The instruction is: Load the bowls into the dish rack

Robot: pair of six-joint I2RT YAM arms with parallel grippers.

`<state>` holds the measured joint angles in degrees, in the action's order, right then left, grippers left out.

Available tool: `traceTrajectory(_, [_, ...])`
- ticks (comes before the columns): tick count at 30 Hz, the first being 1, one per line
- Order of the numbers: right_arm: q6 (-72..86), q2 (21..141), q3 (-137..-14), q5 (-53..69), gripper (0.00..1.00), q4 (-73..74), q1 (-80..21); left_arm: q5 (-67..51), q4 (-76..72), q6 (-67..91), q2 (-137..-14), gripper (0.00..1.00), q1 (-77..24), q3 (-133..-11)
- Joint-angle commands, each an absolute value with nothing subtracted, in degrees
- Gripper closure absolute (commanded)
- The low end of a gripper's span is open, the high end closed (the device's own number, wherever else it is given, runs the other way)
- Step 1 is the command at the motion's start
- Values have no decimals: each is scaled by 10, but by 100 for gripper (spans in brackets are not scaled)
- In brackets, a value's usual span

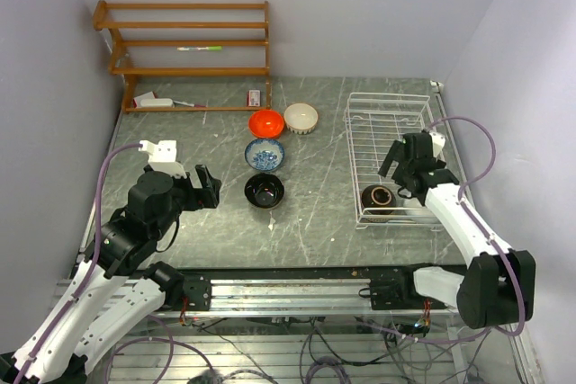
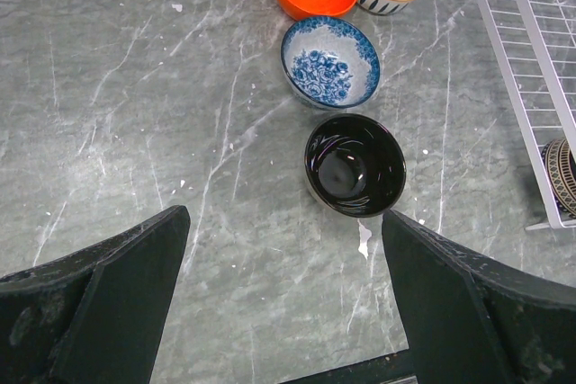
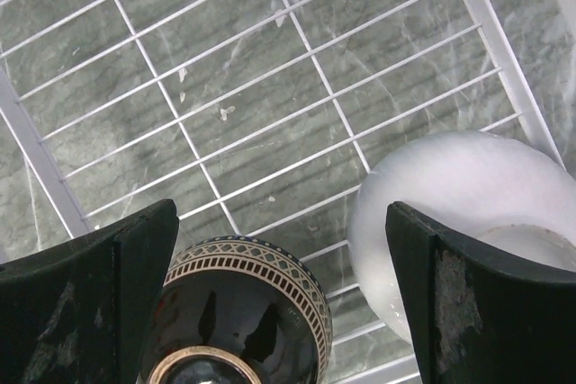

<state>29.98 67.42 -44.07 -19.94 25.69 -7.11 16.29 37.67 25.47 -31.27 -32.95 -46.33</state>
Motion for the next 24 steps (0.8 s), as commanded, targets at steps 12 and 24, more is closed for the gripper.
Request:
traceTrajectory(12, [257, 630, -567, -122, 0, 242, -138, 165, 364, 251, -313, 1, -334, -461])
traceTrajectory(24, [232, 792, -722, -186, 0, 212, -441, 210, 381, 272, -298, 1, -335, -466])
